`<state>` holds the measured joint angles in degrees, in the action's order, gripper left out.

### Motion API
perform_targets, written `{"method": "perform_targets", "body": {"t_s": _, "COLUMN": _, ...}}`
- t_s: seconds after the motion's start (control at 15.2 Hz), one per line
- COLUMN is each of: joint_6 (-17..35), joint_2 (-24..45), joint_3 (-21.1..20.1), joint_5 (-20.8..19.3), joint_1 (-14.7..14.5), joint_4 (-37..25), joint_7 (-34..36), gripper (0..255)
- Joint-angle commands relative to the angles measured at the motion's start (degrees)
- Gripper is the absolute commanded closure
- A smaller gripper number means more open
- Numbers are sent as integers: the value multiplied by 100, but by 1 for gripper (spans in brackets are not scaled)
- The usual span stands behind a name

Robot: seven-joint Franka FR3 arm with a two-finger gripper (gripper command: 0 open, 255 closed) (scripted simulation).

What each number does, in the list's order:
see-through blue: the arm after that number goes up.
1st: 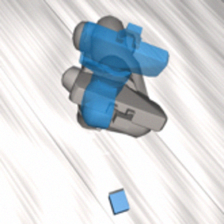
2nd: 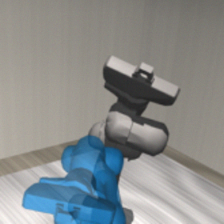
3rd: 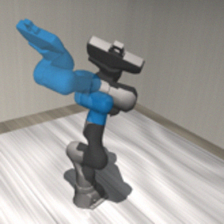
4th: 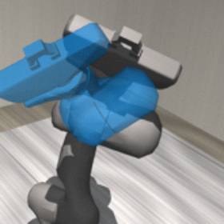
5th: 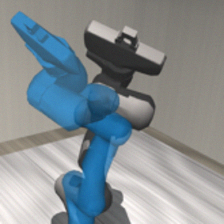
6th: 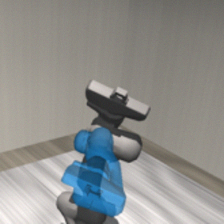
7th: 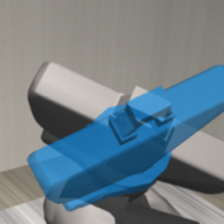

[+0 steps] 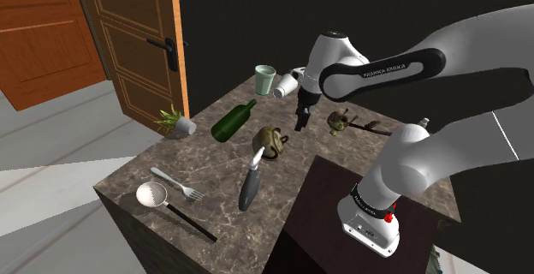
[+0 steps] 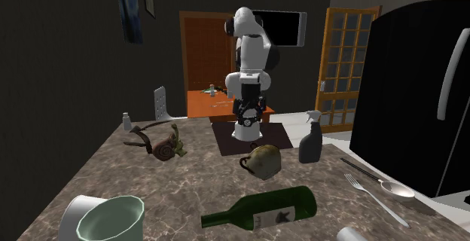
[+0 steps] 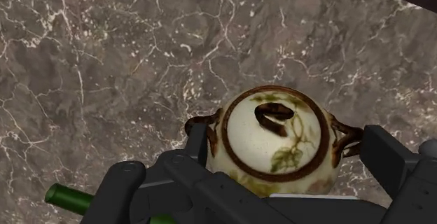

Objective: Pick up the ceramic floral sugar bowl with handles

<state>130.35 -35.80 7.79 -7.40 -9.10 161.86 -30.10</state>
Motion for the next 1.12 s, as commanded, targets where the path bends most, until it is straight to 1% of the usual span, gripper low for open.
{"method": "perform_targets", "body": {"t_s": 0.0, "joint_6": 558, "joint_2": 348, "joint_3": 84, "joint_5": -4, "joint_1": -116, "joint_4": 152, "joint_7": -217, "gripper": 0}}
{"method": "perform_targets", "body": {"t_s": 0.2, "joint_6": 1415, "joint_2": 1024, "joint_3": 243, "joint_5": 19, "joint_1": -295, "joint_4": 285, "joint_7": -576, "gripper": 0}}
{"method": "perform_targets", "body": {"t_s": 0.66, "joint_6": 2233, "joint_2": 1682, "joint_3": 308, "joint_5": 31, "joint_1": -329, "joint_4": 446, "joint_7": -598, "gripper": 0}}
{"method": "perform_targets", "body": {"t_s": 0.79, "joint_6": 2302, "joint_2": 1741, "joint_3": 314, "joint_5": 35, "joint_1": -333, "joint_4": 456, "joint_7": -601, "gripper": 0}}
{"method": "perform_targets", "body": {"t_s": 0.86, "joint_6": 2309, "joint_2": 1751, "joint_3": 321, "joint_5": 32, "joint_1": -329, "joint_4": 455, "joint_7": -611, "gripper": 255}}
{"method": "perform_targets", "body": {"t_s": 1.06, "joint_6": 2305, "joint_2": 1745, "joint_3": 320, "joint_5": 32, "joint_1": -328, "joint_4": 455, "joint_7": -609, "gripper": 255}}
